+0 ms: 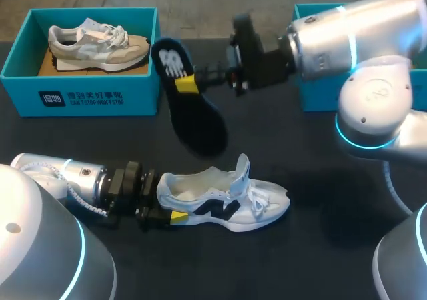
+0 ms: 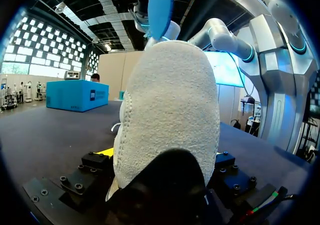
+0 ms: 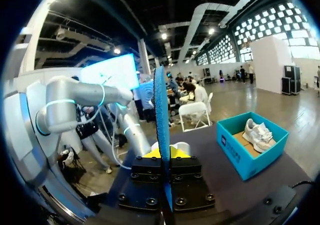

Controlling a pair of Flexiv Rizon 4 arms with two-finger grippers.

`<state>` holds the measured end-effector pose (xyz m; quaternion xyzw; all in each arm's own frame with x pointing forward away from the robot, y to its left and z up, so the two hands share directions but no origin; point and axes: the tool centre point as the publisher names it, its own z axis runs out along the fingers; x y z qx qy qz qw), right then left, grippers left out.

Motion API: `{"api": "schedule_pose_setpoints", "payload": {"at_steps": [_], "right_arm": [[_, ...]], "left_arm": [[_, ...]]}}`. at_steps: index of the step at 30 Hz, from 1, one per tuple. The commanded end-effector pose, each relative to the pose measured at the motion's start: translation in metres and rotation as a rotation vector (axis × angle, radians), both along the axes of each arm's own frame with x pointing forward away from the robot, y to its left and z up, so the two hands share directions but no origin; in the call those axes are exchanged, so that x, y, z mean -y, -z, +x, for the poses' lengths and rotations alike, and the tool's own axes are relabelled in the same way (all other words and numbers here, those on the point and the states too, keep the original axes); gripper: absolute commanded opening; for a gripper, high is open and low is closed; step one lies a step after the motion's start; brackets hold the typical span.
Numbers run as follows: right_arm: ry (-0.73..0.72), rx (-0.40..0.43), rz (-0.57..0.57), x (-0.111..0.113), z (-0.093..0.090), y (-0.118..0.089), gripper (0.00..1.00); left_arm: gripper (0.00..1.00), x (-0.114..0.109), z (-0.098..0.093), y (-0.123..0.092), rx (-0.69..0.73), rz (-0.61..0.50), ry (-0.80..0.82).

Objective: Take the shoe out of the shoebox, open the shoe tongue, remove and reinsert the insole, then place the shoe into the shoebox

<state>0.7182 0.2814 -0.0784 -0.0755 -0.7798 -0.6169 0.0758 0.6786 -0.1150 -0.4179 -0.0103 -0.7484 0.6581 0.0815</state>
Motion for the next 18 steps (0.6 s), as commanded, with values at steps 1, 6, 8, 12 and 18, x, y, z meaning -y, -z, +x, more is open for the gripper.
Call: {"api": "schedule_pose_setpoints", "payload": {"at_steps": [1,6,8,12,18], "right_arm": [[0.088,0.003,-0.011,0.037,-0.023,-0.024,0.00],[0.115,-0.054,0.021,0.059,-0.031,-0.049,0.00],[0.110,-0.086,0.062,0.073,-0.037,-0.065,0.00],[0.133,-0.053,0.023,0.080,-0.045,-0.076,0.00],[0.133,-0.053,0.023,0.080,-0.045,-0.076,0.00]], "left_arm": [[0.00,0.000,0.000,0.002,0.000,0.000,-0.002],[0.00,0.000,0.000,0.002,0.000,0.000,-0.002],[0.00,0.000,0.000,0.002,0.000,0.000,-0.002],[0.00,0.000,0.000,0.002,0.000,0.000,-0.002],[0.00,0.000,0.000,0.002,0.000,0.000,-0.002]]}}
